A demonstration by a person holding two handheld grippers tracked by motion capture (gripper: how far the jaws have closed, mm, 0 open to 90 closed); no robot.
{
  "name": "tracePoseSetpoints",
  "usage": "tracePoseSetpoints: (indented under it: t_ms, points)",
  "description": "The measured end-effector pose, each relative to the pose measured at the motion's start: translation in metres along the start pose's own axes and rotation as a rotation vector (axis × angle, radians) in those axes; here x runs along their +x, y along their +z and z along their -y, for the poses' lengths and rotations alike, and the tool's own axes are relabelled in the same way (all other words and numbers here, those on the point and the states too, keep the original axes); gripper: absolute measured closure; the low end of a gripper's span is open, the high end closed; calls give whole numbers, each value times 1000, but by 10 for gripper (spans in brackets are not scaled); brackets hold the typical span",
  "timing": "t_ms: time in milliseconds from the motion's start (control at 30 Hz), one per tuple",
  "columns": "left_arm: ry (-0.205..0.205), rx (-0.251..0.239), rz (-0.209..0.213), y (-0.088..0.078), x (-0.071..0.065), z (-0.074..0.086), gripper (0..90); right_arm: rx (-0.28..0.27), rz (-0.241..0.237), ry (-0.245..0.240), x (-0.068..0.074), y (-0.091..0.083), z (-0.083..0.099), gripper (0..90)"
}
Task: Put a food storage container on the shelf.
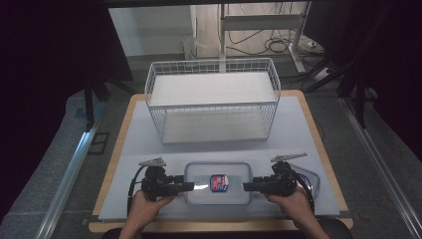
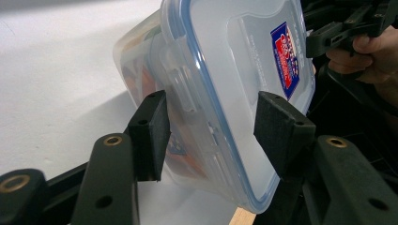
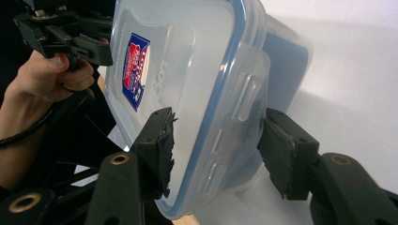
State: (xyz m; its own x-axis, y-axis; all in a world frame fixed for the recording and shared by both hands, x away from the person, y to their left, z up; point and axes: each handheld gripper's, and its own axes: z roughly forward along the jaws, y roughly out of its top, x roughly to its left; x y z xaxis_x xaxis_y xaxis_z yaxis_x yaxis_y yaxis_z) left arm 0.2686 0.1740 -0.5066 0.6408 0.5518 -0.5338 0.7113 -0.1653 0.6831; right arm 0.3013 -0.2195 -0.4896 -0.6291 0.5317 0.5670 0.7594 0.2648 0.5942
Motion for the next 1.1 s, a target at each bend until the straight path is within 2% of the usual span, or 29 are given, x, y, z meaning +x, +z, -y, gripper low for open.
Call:
tracePoseSetpoints:
  t_ms: [133,200,267,500,600,767,867,933,1000,1100]
  points:
    - [-10,-10,12,1,3,1,463,-5,-7,9,-1,0,0,474]
    - [-17,2,24,2,4,1,448,-7,-8,10,-2,0,0,473]
    - [-51,-5,44,3,8,3,425,-7,-8,9,-2,0,0,473]
    - [-89,5,75,4,11,5,425,-7,-4,1,-1,0,1,473]
    - [-94,5,60,1,7,7,446,-6,-3,3,-1,0,0,474]
    - [-134,4,80,-3,9,6,521,-12,-5,11,1,-1,1,494]
    - [-120,-11,54,-5,6,3,538,-28,0,16,3,-3,0,523]
    - [-110,-14,35,-5,5,1,540,-37,16,-7,6,-3,-1,526]
    - [-118,-19,36,-4,7,0,537,-44,29,-14,7,-3,-2,526]
    - [-118,-21,28,-3,6,-3,537,-54,25,2,5,-3,-3,525]
